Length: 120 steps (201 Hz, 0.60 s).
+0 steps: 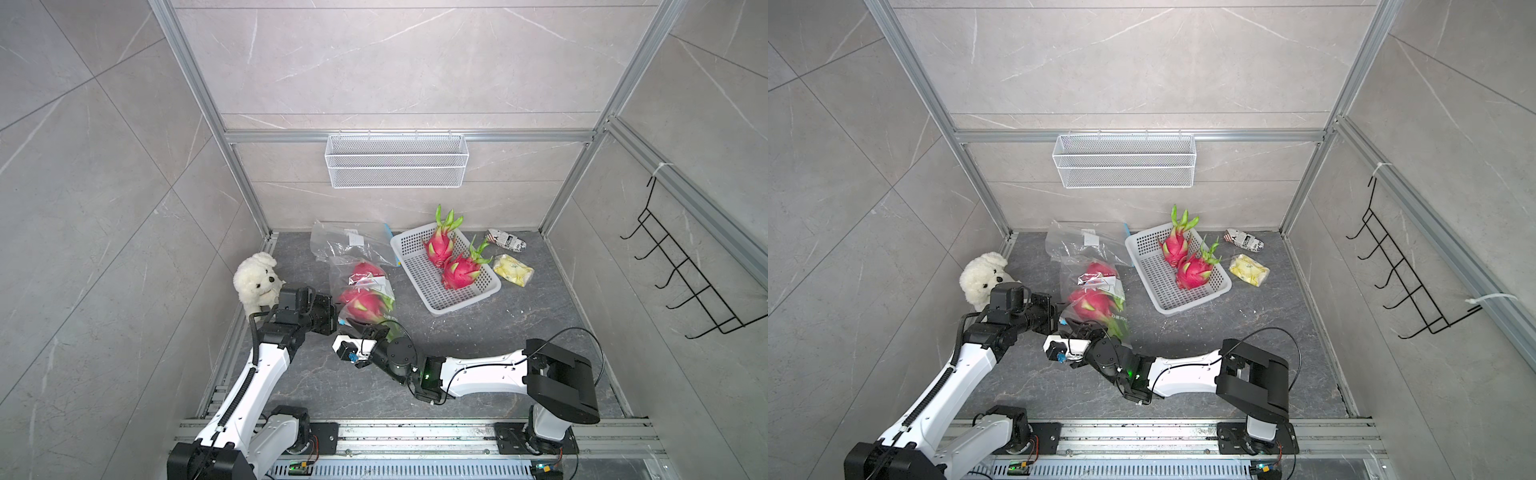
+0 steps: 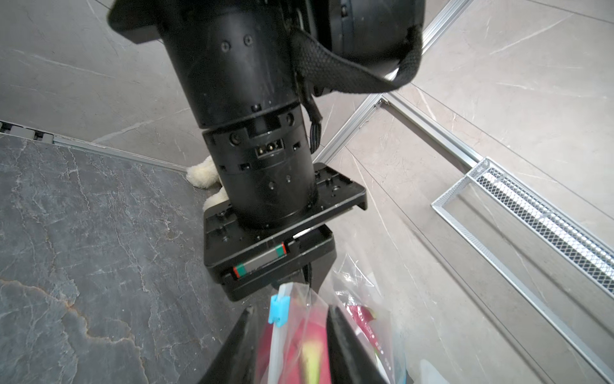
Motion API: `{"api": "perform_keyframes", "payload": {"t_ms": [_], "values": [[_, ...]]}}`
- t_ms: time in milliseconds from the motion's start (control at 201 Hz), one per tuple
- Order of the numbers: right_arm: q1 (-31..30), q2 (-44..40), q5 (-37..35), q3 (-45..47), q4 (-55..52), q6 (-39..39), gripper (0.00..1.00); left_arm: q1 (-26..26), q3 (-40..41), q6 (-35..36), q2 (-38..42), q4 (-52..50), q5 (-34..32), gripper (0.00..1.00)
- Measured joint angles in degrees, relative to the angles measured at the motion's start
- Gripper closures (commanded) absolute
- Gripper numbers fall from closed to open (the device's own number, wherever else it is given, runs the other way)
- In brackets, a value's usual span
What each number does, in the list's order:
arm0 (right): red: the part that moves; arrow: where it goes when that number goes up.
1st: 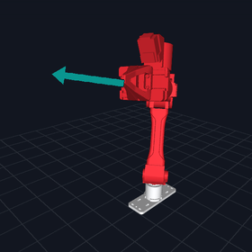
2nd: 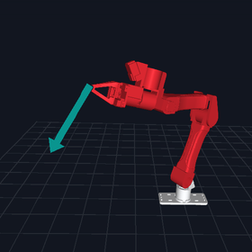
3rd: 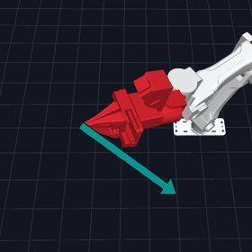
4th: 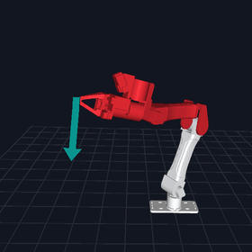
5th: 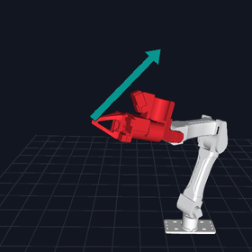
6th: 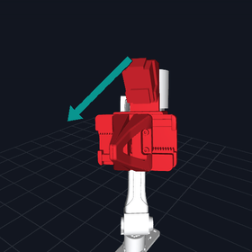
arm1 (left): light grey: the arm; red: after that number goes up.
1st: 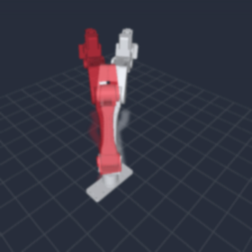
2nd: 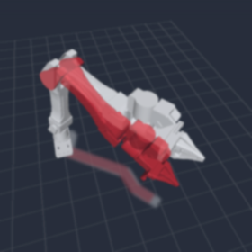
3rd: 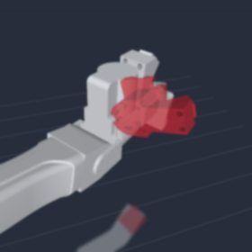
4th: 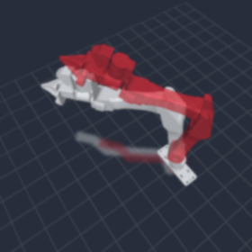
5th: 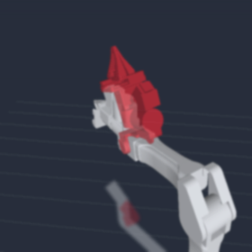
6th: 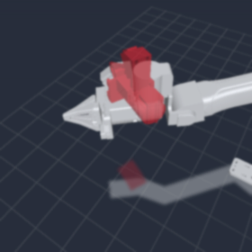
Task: Open the zip-top bag and take out the dragon fruit
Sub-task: Pick up the zipper food storage bag at the center of the board.
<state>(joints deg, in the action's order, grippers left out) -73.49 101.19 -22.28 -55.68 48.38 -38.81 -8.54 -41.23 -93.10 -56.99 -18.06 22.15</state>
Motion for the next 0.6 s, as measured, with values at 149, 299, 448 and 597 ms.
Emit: {"api": "perform_keyframes", "payload": {"t_ms": [149,299,448,597], "values": [[0.0,1.16,-0.28,-0.02,0.79,0.07,0.68,0.0,0.0,-0.44,0.07,-0.31,-0.39,1.0],[0.0,3.39,-0.39,-0.11,1.03,0.04,0.66,0.0,0.0,-0.83,0.13,-0.39,-0.68,1.0],[0.02,5.03,-0.74,-0.94,1.2,0.02,0.68,0.0,0.0,-1.16,0.24,-0.42,-0.66,1.0],[0.02,5.95,-1.46,-2.14,1.75,-0.09,0.72,0.0,0.0,-1.42,0.24,-0.42,-0.66,1.0]]}}
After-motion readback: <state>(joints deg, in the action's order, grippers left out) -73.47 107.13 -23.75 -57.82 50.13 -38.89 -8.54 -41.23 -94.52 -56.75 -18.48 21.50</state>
